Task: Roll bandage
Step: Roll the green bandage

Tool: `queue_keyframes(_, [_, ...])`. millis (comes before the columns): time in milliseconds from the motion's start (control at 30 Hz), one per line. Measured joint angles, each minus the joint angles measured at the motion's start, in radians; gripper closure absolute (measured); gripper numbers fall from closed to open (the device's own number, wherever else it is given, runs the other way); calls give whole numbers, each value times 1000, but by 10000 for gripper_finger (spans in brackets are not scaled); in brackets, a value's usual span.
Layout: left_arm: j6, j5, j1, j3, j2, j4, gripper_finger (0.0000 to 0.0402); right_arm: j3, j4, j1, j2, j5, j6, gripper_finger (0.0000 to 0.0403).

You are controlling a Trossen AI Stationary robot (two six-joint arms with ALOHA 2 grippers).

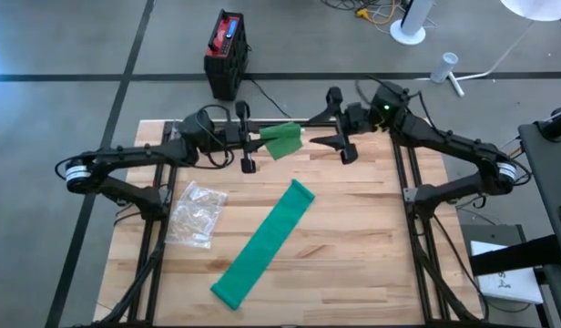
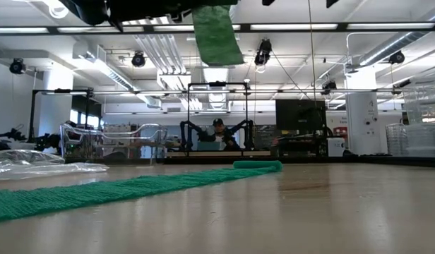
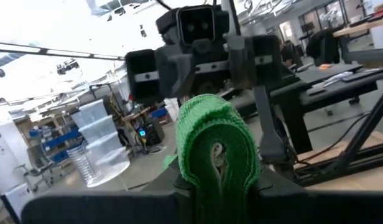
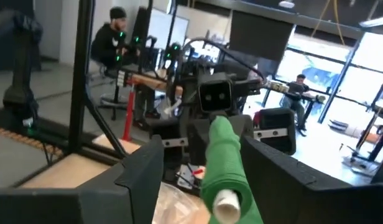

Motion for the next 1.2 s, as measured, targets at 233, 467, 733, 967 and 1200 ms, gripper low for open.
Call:
queue_keyframes(233, [0, -2, -2, 0, 0, 2, 360, 82, -31, 17, 94, 11, -98, 185])
queue_keyframes(467, [-4, -9, -2, 1, 0, 2, 359, 176, -151, 19, 181, 31, -210, 202])
queue_keyframes(733, [-39, -125, -1, 1, 1, -1, 359, 225, -220, 39, 220, 206, -346, 218])
queue_keyframes(967, [-67, -156, 0, 3, 1, -4, 359, 225, -221, 53, 185, 335, -454, 213])
queue_keyframes(1200, [-85, -162, 0, 2, 1, -16, 359, 222, -220, 61, 178, 300, -517, 207])
